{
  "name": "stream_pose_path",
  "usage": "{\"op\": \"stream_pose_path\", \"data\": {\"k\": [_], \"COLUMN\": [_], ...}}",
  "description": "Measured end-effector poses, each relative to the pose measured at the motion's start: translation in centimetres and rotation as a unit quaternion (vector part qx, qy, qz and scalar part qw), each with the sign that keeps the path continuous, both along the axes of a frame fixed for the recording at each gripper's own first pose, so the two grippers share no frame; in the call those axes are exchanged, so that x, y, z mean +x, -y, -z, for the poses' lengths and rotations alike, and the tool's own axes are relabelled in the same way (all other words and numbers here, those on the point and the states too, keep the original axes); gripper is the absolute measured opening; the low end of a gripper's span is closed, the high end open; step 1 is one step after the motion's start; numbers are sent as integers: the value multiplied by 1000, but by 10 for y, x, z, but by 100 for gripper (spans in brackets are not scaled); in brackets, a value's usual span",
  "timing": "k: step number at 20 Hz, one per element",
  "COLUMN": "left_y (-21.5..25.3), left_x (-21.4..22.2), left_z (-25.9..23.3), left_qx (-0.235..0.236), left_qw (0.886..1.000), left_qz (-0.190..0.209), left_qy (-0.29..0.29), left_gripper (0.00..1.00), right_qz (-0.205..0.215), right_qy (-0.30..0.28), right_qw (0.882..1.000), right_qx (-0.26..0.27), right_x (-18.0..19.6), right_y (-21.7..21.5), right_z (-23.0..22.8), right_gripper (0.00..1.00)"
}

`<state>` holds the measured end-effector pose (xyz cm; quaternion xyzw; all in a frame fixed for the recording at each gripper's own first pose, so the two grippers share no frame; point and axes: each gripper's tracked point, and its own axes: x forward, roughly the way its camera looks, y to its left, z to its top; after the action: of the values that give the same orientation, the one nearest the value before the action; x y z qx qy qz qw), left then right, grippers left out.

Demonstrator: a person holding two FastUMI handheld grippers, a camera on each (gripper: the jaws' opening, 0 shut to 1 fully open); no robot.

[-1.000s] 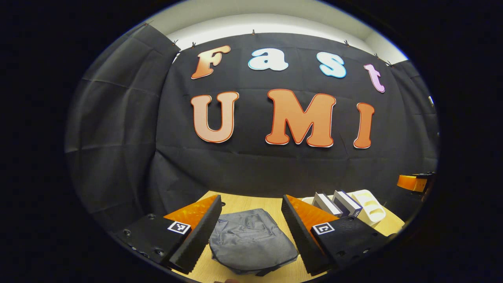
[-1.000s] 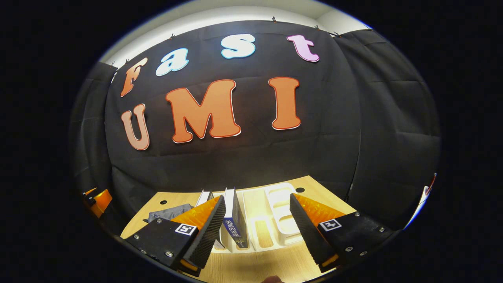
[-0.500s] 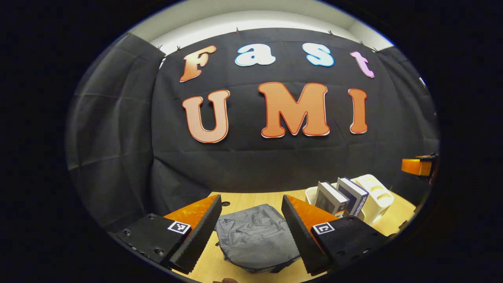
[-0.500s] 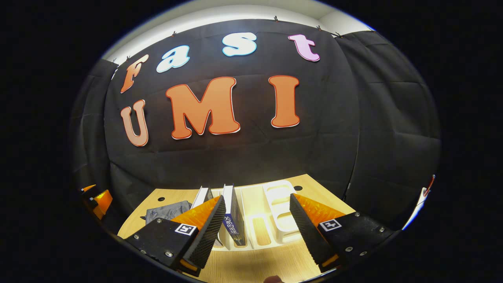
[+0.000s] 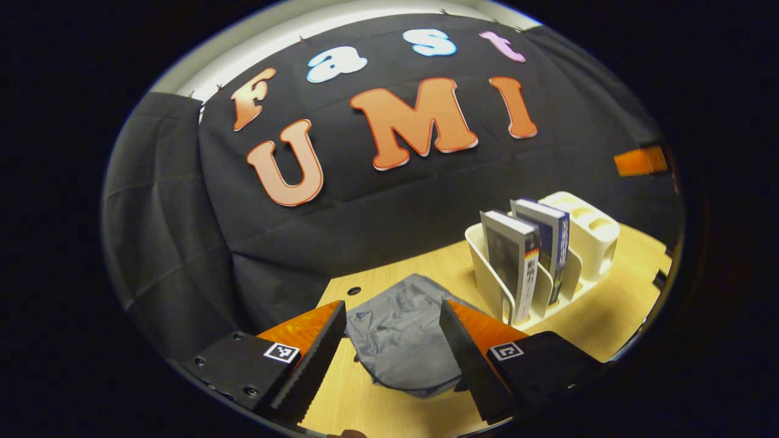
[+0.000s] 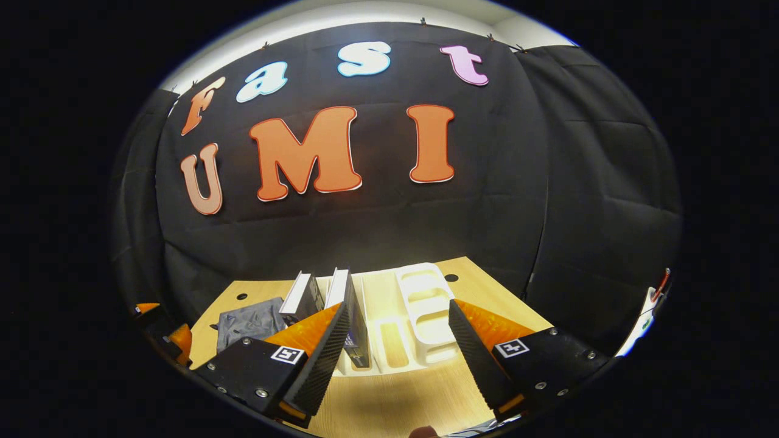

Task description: Open the schoolbag, grab two books from the bookshelf and put them into the schoolbag.

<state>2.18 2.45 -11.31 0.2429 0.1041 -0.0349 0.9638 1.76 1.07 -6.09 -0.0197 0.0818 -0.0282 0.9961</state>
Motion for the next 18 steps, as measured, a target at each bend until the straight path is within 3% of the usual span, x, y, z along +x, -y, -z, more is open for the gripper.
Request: {"op": "stream_pose_path", "data": {"k": [4, 10, 18], "left_y": [-4, 4, 23], "left_x": [-7, -14, -3], "left_z": [58, 132, 195], "left_qx": [78, 154, 254], "left_qw": [996, 984, 958], "left_qz": [9, 34, 74], "left_qy": [-38, -76, -108], "left_gripper": [97, 97, 97], "right_qz": [17, 30, 49], "right_qy": [-16, -28, -47], "right_qw": [1000, 999, 998], "right_qx": [-11, -21, -18], "right_x": [-6, -10, -17], "right_y": [13, 25, 45], "right_z": [11, 14, 25], "right_gripper": [98, 98, 98]}}
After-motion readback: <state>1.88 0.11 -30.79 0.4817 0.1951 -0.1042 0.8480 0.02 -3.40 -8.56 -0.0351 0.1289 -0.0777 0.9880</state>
